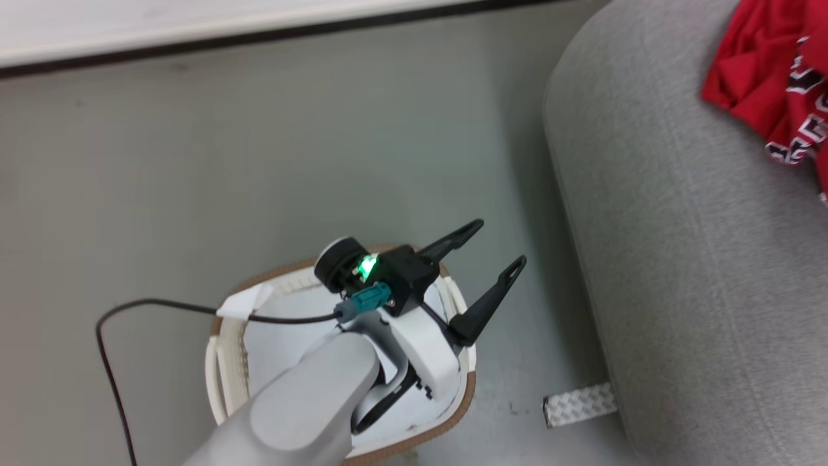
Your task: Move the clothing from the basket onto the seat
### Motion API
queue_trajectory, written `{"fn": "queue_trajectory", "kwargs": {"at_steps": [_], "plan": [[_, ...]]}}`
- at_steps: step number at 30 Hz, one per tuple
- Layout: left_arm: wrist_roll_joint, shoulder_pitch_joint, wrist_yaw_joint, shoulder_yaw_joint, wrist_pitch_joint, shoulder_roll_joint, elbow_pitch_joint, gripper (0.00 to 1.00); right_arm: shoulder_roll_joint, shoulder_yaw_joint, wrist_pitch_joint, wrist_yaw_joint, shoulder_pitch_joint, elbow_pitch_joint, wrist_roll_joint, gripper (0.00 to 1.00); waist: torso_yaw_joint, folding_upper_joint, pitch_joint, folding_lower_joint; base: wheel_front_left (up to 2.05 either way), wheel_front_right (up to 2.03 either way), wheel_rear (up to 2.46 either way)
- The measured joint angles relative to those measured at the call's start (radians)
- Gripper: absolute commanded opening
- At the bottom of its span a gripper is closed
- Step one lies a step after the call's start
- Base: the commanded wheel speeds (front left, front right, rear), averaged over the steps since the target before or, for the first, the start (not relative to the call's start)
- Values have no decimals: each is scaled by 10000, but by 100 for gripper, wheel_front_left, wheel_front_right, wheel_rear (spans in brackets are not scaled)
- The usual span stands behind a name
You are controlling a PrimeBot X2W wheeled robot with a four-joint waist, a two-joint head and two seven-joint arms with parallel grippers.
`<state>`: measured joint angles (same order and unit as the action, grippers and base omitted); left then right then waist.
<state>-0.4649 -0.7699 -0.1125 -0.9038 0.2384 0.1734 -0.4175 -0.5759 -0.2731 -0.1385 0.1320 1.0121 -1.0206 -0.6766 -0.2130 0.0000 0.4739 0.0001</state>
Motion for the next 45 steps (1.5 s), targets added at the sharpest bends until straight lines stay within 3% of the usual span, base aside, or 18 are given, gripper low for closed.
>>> {"fn": "queue_trajectory", "kwargs": {"at_steps": [6,9,19,24,29,37,40,45], "plan": [[-378,625,52,148,113,4,-226,100,-36,-970,-1549,-2,-604,13,-637,100,-124,0,-1080,-1,0,0,0],[-562,949,171,353,180,38,-253,100,-426,-1457,-1860,0,-840,681,-825,100,-181,0,-1738,-2,0,0,0],[-1083,1776,991,1894,245,692,485,100,-1651,-2276,-533,-2,-1508,3695,-1250,100,-37,1,-3699,-5,0,0,0],[-1239,2515,1524,2922,247,1034,895,100,-1615,-2213,640,-2,-2401,4982,-1304,100,526,1,-4254,-5,0,0,0],[-1202,3319,1850,3760,253,1258,1225,100,-1099,-1758,1645,-2,-3556,5693,-1183,100,1227,1,-4654,-5,0,0,0],[-1028,4818,2117,5104,255,1053,1611,100,633,-489,3160,-2,-6105,6715,-474,100,2188,0,-5046,-3,0,0,0],[-782,5335,2086,5864,257,738,1987,100,1388,63,3490,-2,-7004,6985,134,100,2354,1,-5110,-3,0,0,0],[-230,6155,1645,6778,255,209,1988,100,2571,566,3841,-2,-8102,7329,993,100,2356,1,-5080,-3,0,0,0]]}}
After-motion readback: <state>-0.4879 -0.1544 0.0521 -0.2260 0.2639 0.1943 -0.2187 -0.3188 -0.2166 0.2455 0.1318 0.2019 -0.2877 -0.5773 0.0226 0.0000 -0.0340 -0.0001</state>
